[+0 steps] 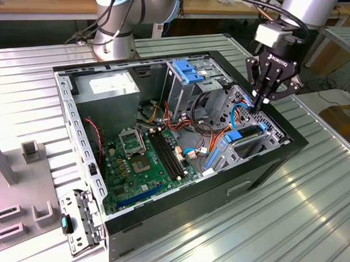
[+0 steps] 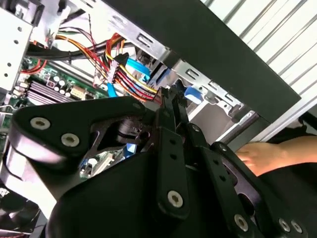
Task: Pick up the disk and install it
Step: 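Insert the first disk wire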
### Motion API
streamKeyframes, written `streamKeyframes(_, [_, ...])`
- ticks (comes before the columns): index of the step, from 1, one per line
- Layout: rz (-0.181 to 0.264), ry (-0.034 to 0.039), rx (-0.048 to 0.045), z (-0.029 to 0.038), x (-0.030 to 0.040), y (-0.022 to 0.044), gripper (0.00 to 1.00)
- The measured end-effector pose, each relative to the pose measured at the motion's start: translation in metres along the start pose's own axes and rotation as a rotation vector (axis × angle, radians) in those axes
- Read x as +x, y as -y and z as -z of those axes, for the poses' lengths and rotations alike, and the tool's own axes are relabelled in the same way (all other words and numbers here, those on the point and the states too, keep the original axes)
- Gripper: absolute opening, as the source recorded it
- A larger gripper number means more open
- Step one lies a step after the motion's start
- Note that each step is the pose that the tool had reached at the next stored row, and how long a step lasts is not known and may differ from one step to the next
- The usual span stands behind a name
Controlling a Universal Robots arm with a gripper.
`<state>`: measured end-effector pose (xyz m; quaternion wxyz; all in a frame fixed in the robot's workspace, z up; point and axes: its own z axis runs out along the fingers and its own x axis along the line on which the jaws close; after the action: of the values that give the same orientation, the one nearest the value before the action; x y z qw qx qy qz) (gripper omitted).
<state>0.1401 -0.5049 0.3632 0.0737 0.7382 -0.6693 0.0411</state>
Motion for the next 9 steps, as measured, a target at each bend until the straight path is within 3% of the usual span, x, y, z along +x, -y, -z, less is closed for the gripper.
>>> streamKeyframes(2, [0.000, 0.0009, 0.0000, -0.0014, 0.0036, -0.0002, 0.16])
streamKeyframes(3, [0.000, 0.0083, 0.0006, -0.0023, 0.0061, -0.0006, 0.16])
streamKeyframes(4, [-0.001, 0.0216, 0.0018, -0.0027, 0.0065, -0.0009, 0.16])
streamKeyframes(7, [-0.006, 0.0230, 0.0013, -0.0040, 0.0077, -0.0019, 0.16])
streamKeyframes(9, [-0.017, 0.0237, -0.0004, -0.0067, 0.0125, -0.0024, 0.16])
